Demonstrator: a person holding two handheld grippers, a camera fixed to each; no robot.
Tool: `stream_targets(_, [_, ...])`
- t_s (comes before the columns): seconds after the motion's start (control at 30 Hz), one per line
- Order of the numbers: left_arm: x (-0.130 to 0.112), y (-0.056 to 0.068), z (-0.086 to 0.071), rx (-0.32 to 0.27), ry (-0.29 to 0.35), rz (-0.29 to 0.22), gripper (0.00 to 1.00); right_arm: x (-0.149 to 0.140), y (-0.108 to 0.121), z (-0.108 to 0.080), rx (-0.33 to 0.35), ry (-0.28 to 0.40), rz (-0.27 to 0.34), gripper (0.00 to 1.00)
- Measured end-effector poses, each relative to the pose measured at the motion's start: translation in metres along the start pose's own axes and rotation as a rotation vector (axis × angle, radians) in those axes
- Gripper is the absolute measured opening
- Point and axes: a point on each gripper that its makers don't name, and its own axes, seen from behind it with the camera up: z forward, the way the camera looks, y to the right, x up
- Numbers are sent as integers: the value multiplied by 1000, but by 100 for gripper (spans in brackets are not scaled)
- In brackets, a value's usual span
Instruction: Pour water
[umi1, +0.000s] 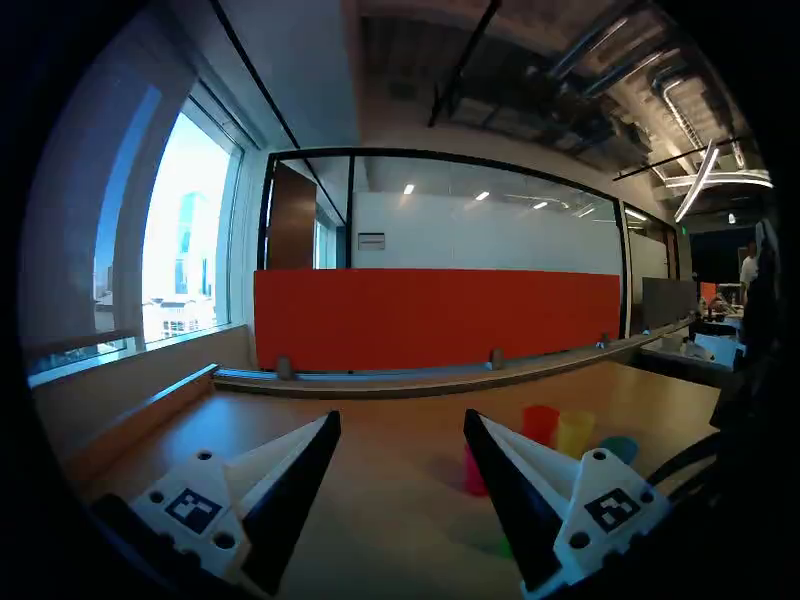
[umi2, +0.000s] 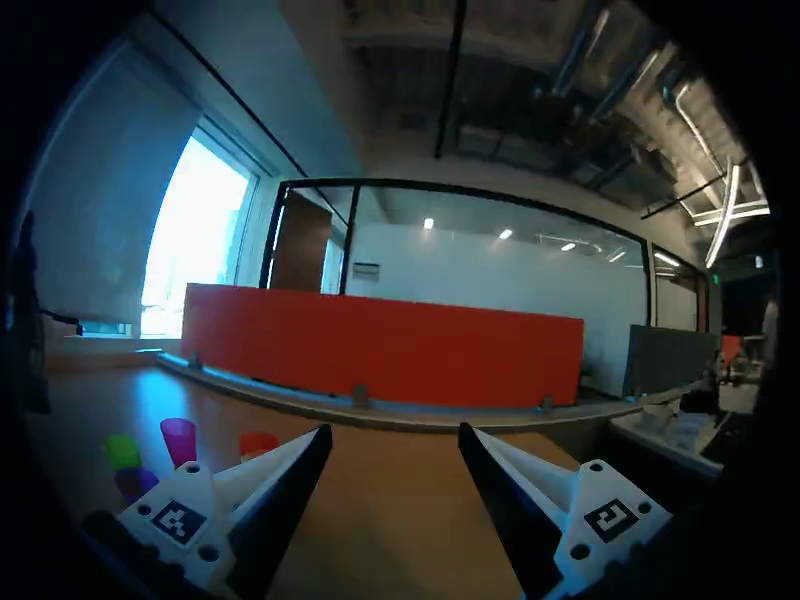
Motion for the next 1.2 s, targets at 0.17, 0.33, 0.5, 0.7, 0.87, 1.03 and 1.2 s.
stream_targets(0.17, [8,2,2,4,22,-15,91,0,4,2,-16,2,18,98])
stream_targets(0.33, [11,3,4,4,31,-24,92,2,5,5,-32,3,33,98])
stream_targets(0.5, [13,11,6,-5,38,-31,91,5,1,7,-47,10,45,99])
stream_targets(0.7, [9,22,9,-9,39,-28,92,1,-10,9,-46,4,55,99])
stream_targets(0.87, [0,27,10,9,42,-40,91,-1,-16,12,-48,-10,58,98])
stream_targets(1.03, [-2,28,12,36,50,-54,92,-1,-22,13,-40,-20,54,99])
stream_targets(1.2, [-1,25,12,72,60,-39,92,1,-26,14,-42,-30,62,99])
